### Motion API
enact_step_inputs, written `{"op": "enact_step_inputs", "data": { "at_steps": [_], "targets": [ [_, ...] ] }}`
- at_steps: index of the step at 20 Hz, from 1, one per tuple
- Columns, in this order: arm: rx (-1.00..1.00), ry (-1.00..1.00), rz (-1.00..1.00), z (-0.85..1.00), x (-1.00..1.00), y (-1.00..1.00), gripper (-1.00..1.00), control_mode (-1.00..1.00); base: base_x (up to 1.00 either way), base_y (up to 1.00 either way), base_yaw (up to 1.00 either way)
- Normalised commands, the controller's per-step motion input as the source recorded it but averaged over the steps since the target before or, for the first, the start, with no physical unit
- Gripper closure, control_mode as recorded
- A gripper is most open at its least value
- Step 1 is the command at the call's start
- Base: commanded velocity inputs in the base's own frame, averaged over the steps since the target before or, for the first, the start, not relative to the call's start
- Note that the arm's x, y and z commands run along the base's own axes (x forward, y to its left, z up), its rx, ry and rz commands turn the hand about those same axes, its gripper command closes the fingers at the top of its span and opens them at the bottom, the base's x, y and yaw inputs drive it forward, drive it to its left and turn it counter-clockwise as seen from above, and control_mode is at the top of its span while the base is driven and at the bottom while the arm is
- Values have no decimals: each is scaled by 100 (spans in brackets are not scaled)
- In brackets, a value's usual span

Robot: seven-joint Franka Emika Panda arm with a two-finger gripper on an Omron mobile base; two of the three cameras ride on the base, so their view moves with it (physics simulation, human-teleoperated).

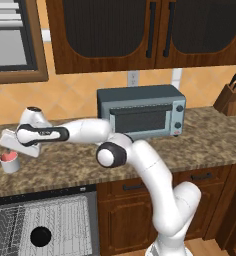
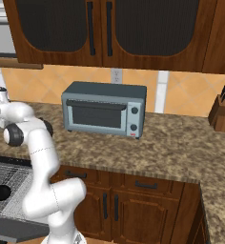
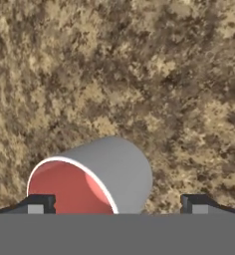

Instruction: Pick up the cup and bowl from the counter, place them in the dishwasher, and close the dishwasher door.

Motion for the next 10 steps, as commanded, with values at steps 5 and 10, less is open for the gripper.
{"op": "enact_step_inputs", "data": {
  "at_steps": [5,10],
  "targets": [
    [0,1,0,-25,0,10,-100,-100,0,0,0],
    [0,1,0,-29,0,0,-100,-100,0,0,0]
  ]
}}
